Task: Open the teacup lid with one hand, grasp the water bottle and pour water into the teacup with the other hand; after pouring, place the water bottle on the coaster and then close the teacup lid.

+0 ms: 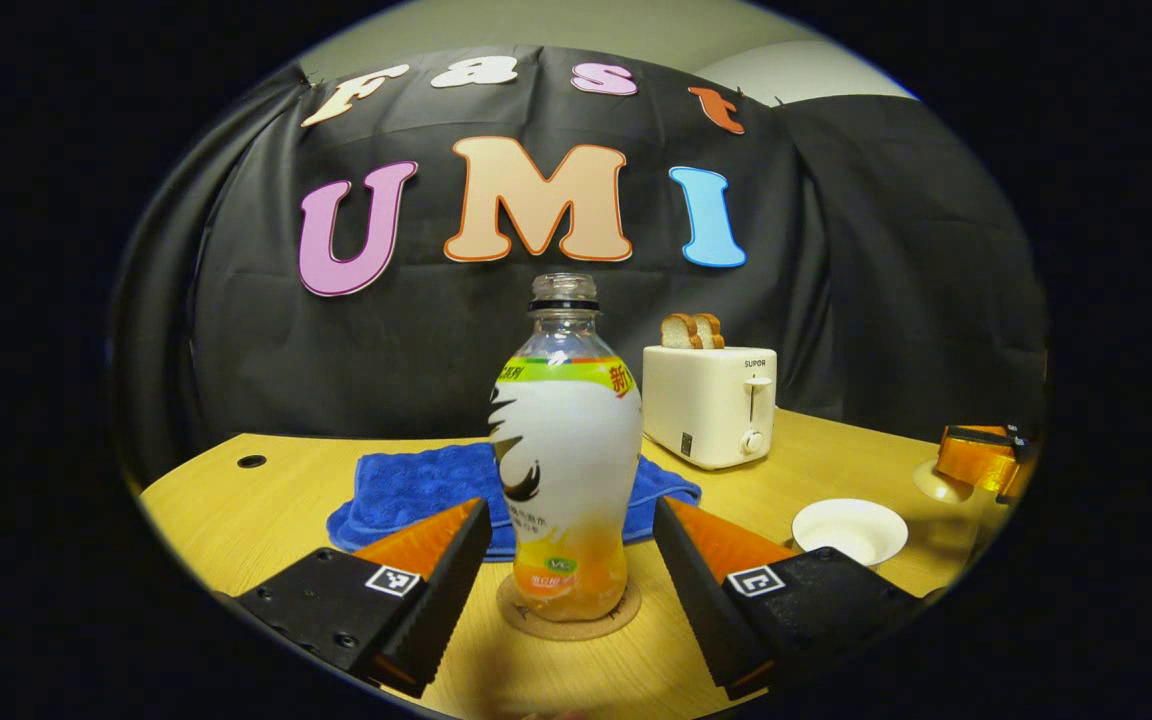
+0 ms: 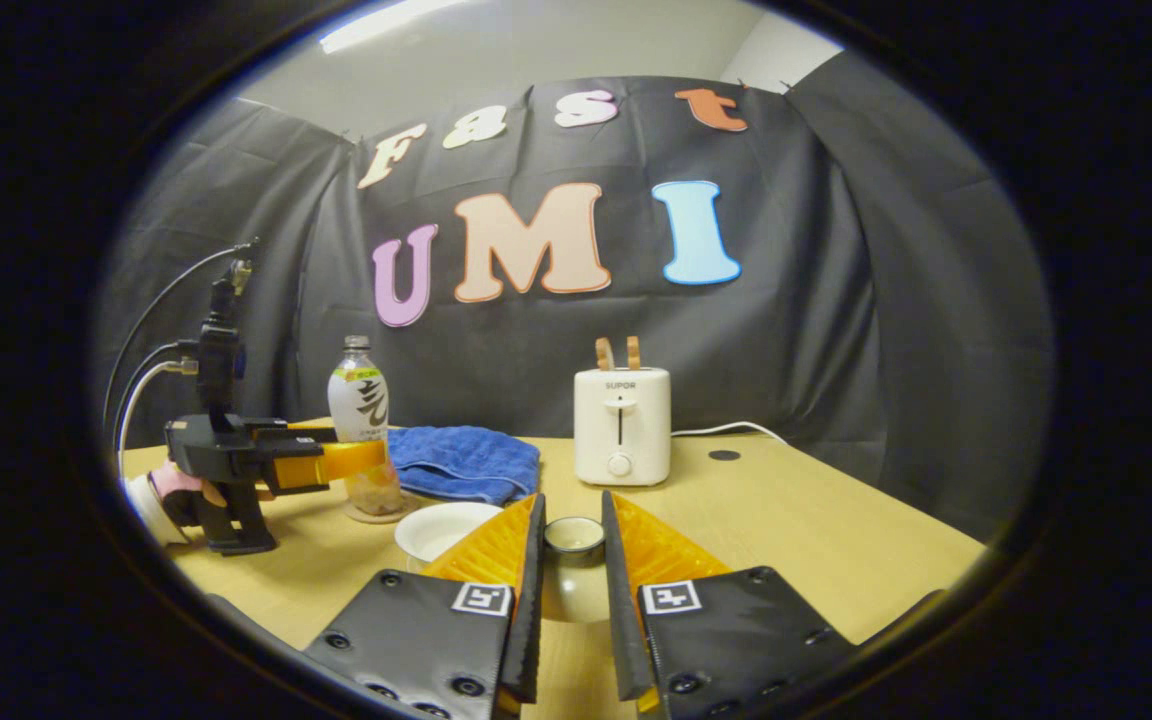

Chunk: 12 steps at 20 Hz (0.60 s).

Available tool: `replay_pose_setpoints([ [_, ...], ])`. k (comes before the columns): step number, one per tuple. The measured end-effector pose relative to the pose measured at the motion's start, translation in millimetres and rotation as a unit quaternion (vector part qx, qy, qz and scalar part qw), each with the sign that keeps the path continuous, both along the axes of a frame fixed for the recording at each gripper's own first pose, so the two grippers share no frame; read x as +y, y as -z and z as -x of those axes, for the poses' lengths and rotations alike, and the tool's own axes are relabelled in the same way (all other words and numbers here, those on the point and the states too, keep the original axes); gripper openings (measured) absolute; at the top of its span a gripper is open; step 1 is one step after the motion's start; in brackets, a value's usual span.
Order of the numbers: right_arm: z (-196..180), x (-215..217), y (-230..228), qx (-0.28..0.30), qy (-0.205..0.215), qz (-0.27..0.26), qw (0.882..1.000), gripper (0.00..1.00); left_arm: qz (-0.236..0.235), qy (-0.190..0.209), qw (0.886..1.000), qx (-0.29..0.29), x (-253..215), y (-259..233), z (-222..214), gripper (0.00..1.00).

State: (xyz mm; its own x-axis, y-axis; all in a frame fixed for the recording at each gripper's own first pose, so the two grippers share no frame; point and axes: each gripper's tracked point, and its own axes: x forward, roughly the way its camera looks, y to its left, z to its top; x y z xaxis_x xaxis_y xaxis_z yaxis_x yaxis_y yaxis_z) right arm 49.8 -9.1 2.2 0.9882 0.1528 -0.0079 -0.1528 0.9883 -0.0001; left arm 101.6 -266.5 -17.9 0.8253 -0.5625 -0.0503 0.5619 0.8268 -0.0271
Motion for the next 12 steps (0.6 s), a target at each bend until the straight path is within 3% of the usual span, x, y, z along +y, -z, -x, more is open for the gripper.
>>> replay_pose_setpoints([
  [12, -27.0, 57.8, 2.5, 0.005, -0.093, -0.001, 0.996, 0.33, 0.015, -0.040, 0.999, -0.031, 48.7, -9.0, 28.3, 0.94],
])
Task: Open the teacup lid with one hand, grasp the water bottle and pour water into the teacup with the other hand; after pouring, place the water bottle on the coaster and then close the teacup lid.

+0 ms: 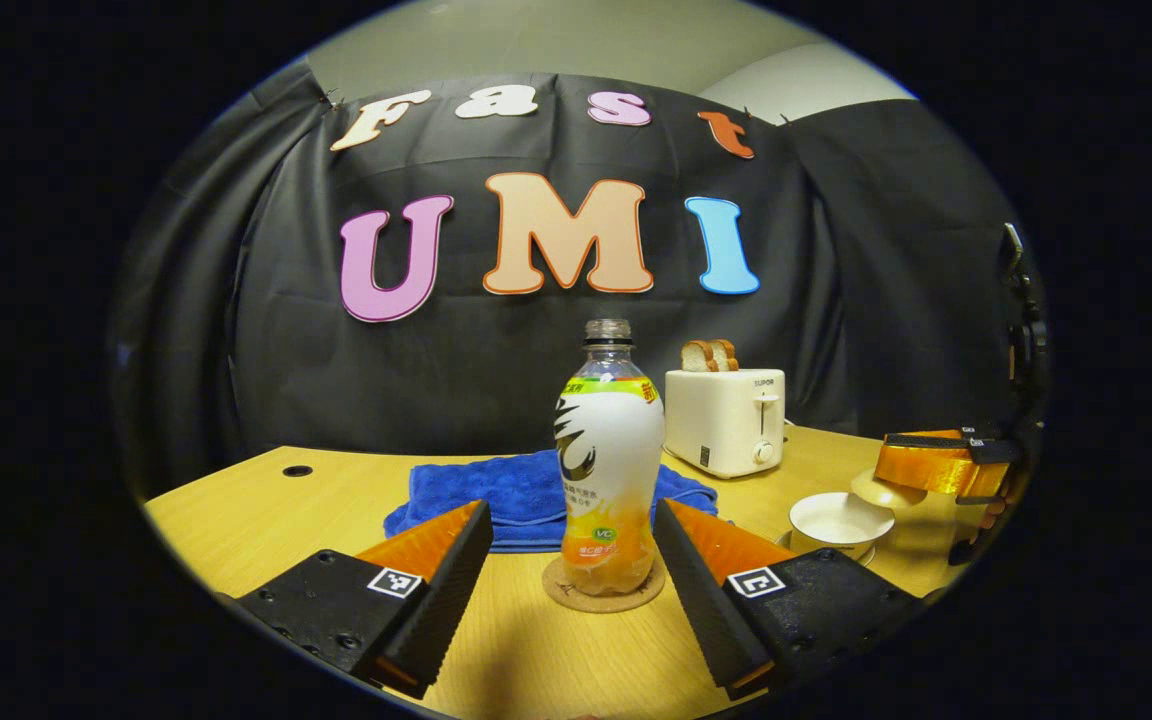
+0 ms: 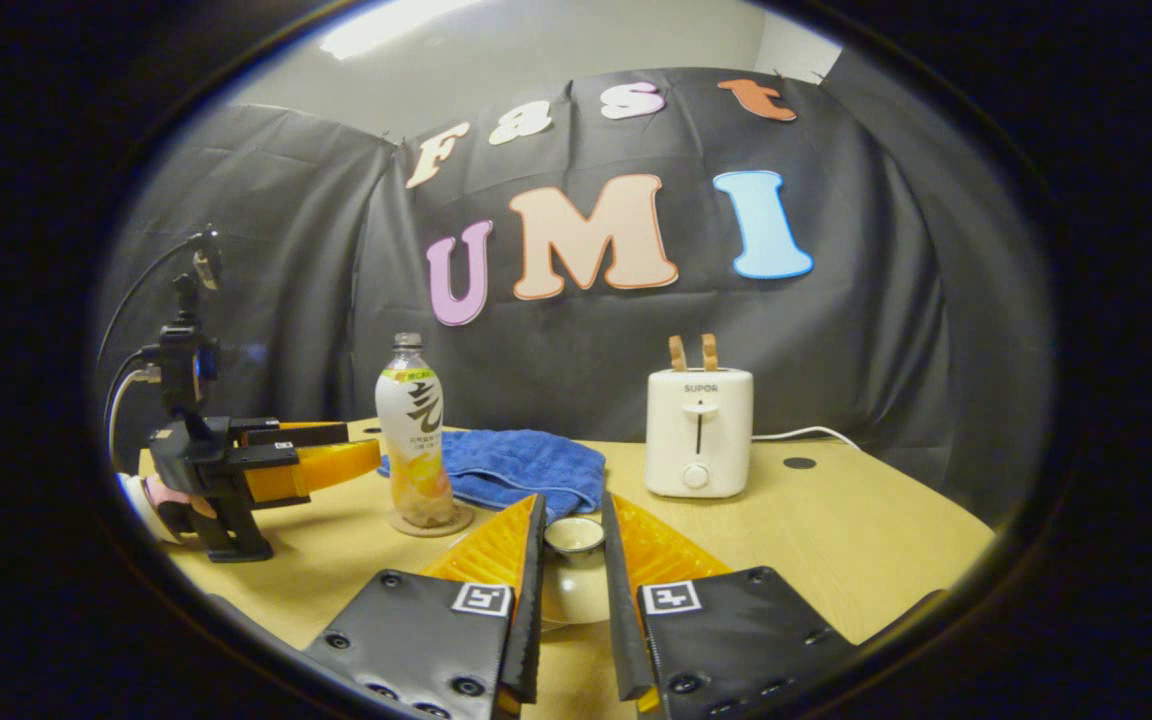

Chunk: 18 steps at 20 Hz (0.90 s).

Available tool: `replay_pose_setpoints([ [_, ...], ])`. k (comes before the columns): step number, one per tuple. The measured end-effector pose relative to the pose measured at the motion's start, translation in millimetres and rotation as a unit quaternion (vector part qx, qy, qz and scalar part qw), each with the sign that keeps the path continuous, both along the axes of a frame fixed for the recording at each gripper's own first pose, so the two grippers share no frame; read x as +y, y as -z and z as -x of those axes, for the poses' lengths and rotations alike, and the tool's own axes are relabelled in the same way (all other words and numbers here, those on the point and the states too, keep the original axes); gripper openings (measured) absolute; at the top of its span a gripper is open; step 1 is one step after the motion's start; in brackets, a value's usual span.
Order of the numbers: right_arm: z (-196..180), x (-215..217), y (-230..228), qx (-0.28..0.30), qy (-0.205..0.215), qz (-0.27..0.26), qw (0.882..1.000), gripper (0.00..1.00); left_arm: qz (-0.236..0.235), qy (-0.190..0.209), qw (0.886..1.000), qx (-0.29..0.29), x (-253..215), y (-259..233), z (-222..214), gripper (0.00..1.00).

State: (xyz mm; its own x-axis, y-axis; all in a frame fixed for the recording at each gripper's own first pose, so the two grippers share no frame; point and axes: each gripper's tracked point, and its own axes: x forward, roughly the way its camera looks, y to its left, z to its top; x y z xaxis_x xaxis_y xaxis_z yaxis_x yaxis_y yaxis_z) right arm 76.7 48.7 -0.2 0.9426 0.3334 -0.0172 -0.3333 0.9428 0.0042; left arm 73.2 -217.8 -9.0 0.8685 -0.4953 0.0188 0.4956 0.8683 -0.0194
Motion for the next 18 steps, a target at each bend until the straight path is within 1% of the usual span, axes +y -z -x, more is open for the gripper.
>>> replay_pose_setpoints([
  [2, -3.6, 8.3, 1.4, 0.004, -0.014, 0.000, 1.000, 0.33, -0.001, -0.015, 1.000, 0.001, 11.2, 0.0, 1.6, 0.95],
  [7, -12.1, 23.6, 8.6, 0.022, -0.027, 0.010, 0.999, 0.33, -0.001, -0.051, 0.999, -0.001, 39.1, -1.3, 5.1, 0.94],
  [10, -12.8, 32.5, 13.5, 0.035, -0.036, 0.023, 0.998, 0.33, -0.002, -0.067, 0.998, 0.000, 48.0, -0.2, 6.5, 0.94],
  [13, -17.5, 32.5, 19.5, 0.052, -0.032, 0.029, 0.998, 0.32, -0.002, -0.076, 0.997, 0.001, 53.3, 0.0, 6.8, 0.94],
  [18, -17.3, 35.5, 22.6, 0.064, -0.037, 0.035, 0.997, 0.33, -0.002, -0.074, 0.997, 0.002, 52.4, 0.5, 7.9, 0.94],
])
